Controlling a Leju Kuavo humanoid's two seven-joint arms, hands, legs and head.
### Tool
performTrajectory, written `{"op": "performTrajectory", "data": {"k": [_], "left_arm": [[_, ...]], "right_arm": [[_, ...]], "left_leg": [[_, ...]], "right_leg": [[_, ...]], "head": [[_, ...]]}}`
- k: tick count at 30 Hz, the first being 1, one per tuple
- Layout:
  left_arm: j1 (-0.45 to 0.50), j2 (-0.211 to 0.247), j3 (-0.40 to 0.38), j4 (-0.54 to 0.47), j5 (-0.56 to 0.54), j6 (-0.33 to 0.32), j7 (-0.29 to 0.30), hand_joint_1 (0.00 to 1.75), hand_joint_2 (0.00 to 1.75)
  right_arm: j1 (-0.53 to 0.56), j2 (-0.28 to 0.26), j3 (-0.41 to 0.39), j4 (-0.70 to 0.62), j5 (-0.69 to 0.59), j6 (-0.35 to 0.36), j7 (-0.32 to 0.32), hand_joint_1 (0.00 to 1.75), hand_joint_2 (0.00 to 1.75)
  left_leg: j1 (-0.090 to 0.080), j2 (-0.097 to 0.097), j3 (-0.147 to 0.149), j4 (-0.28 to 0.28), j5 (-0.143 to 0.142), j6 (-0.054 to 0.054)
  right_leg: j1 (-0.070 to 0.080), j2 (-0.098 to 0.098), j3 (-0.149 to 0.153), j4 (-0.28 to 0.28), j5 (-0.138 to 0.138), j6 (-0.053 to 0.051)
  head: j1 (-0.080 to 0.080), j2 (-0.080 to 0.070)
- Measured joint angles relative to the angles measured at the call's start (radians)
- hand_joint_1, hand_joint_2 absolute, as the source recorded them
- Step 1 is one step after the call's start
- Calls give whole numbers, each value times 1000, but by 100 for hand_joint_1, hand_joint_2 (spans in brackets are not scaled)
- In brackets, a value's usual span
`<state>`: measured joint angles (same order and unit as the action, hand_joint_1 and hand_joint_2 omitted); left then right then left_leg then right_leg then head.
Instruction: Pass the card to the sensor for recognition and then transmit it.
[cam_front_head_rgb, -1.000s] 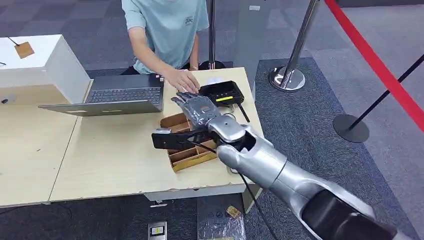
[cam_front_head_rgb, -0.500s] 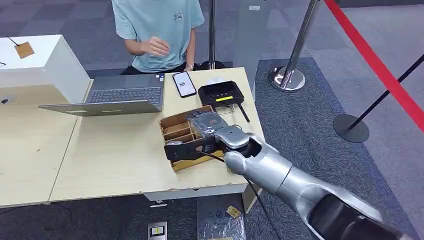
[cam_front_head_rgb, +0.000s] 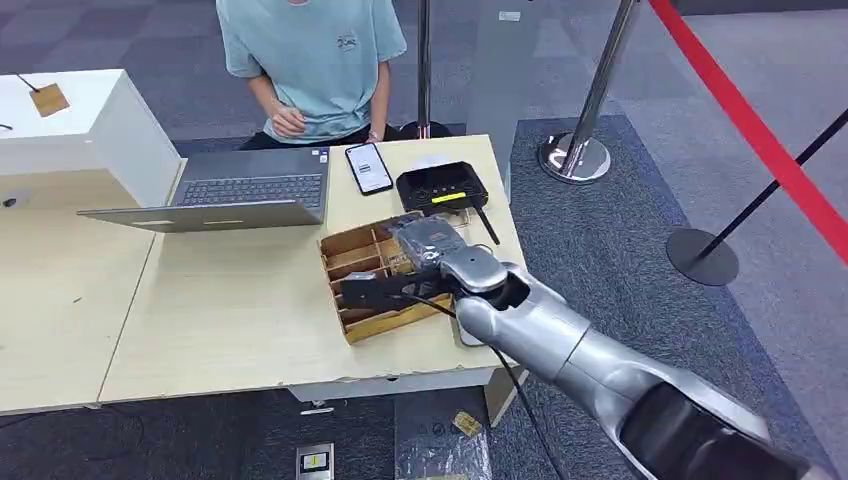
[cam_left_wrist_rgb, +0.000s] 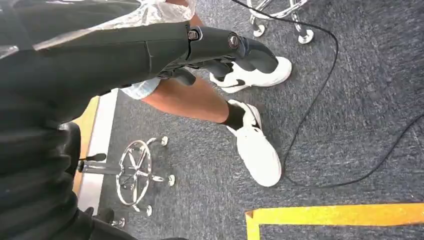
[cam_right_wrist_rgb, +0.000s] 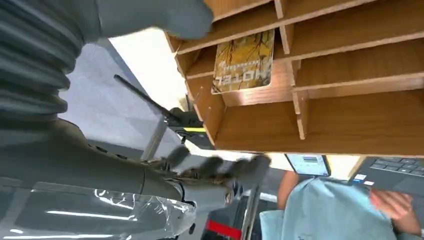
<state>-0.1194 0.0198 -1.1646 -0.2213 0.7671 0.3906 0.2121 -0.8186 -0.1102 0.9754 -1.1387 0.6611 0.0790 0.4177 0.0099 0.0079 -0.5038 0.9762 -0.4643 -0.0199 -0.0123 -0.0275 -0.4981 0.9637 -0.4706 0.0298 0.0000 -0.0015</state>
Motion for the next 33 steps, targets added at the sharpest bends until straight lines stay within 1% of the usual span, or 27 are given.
{"op": "performTrajectory", "data": {"k": [1, 2, 3, 4, 5, 6, 8, 9, 10, 11, 12, 13, 14, 15, 17, 19, 22, 24, 31, 32, 33], "left_arm": [[0, 0, 0, 0, 0, 0, 0, 0, 175], [0, 0, 0, 0, -1, 0, 0, 0, 175], [0, 0, 0, 0, -2, 0, 0, 0, 175], [0, 0, 0, 0, -3, 0, 0, 0, 175], [0, 0, 0, 0, -3, 0, -2, 0, 175], [0, 0, 0, 0, -3, 0, -2, 0, 175], [0, 0, 0, 0, -5, 0, -3, 0, 175], [0, 0, 0, 0, -6, -1, -3, 0, 175], [0, 0, 0, 0, -7, -1, -3, 0, 175], [0, 0, 0, 0, -7, -1, -3, 0, 175], [0, 0, 0, 0, -8, -1, -4, 0, 175], [0, 0, 0, 0, -9, -2, -5, 0, 175], [0, 0, 0, 0, -11, -2, -8, 0, 175], [0, 0, 0, 0, -13, -2, -10, 0, 175], [-1, 0, 0, 0, -15, -2, -11, 0, 175], [0, 0, 0, 0, -18, -3, -11, 0, 175], [-1, 0, 0, 0, -24, -3, -11, 0, 175], [-1, 0, 0, 0, -26, -4, -11, 0, 175], [-1, 0, 0, 0, -27, -5, -12, 0, 175], [-1, 0, 0, 0, -28, -5, -13, 0, 175], [-1, 0, 0, 0, -31, -6, -13, 0, 175]], "right_arm": [[-3, 0, 0, 3, 0, -3, -2, 136, 175], [-5, 0, -1, 6, 0, -5, -5, 129, 175], [-7, 0, -1, 9, -1, -6, -9, 106, 175], [-7, 2, -1, 12, -3, -8, -10, 101, 175], [-7, 2, -1, 15, -5, -8, -11, 91, 175], [-7, 3, -1, 18, -7, -8, -12, 86, 175], [-8, 7, -2, 26, -9, -8, -16, 94, 175], [-9, 8, -1, 31, -10, -8, -19, 86, 175], [-10, 11, -1, 37, -11, -8, -21, 86, 175], [-12, 14, -1, 41, -10, -8, -22, 72, 175], [-13, 16, -1, 46, -10, -7, -25, 66, 175], [-16, 19, 0, 52, -11, -7, -30, 68, 175], [-19, 22, 0, 60, -11, -7, -32, 79, 175], [-22, 26, 1, 67, -12, -7, -37, 79, 175], [-27, 35, 1, 86, -15, -8, -43, 65, 175], [-29, 42, 2, 100, -15, -8, -48, 61, 175], [-38, 58, 3, 132, -14, -8, -62, 72, 175], [-45, 70, 3, 158, -14, -9, -66, 86, 175], [-48, 75, 3, 169, -14, -9, -68, 86, 175], [-67, 96, 4, 223, -15, -16, -81, 79, 175], [-83, 113, 5, 275, -17, -18, -84, 86, 175]], "left_leg": [[0, 0, 0, 0, 0, 0], [0, 0, 0, 0, 0, 0], [0, 0, 0, 0, 0, 0], [0, 0, 0, 0, 0, 0], [0, 0, 0, 0, 0, 0], [0, 0, 0, 0, 0, 0], [0, 0, 0, 0, 0, 0], [0, 0, 0, 0, 0, 0], [0, 0, 0, 0, 0, 0], [0, 0, 0, 0, 0, 0], [0, 0, 0, 0, 0, 0], [0, 0, 0, 0, 0, 0], [0, 0, 0, 0, 0, 0], [0, 0, 0, 0, 0, 0], [0, 0, 0, 0, 0, 0], [0, 0, 0, 0, 0, 0], [0, 0, 0, 0, 0, 0], [0, 0, 0, 0, 0, 0], [0, 0, 0, 0, 0, 0], [0, 0, 0, 0, 0, 0], [0, 0, 0, 0, 0, 0]], "right_leg": [[0, 0, 0, 0, 0, 0], [0, 0, 0, 0, 0, 0], [0, 0, 0, 0, 0, 0], [0, 0, 0, 0, 0, 0], [0, 0, 0, 0, 0, 0], [0, 0, 0, 0, 0, 0], [0, 0, 0, 0, 0, 0], [0, 0, 0, 0, 0, 0], [0, 0, 0, 0, 0, 0], [0, 0, 0, 0, 0, 0], [0, 0, 0, 0, 0, 0], [0, 0, 0, 0, 0, 0], [0, 0, 0, 0, 0, 0], [0, 0, 0, 0, 0, 0], [0, 0, 0, 0, 0, 0], [0, 0, 0, 0, 0, 0], [0, 0, 0, 0, 0, 0], [0, 0, 0, 0, 0, 0], [0, 0, 0, 0, 0, 0], [0, 0, 0, 0, 0, 0], [0, 0, 0, 0, 0, 0]], "head": [[0, 0], [0, 0], [0, 0], [0, 0], [0, 0], [0, 0], [0, 0], [0, 0], [0, 0], [0, 0], [0, 0], [0, 0], [0, 0], [0, 0], [0, 0], [0, 0], [0, 0], [0, 0], [0, 0], [0, 0], [0, 0]]}}
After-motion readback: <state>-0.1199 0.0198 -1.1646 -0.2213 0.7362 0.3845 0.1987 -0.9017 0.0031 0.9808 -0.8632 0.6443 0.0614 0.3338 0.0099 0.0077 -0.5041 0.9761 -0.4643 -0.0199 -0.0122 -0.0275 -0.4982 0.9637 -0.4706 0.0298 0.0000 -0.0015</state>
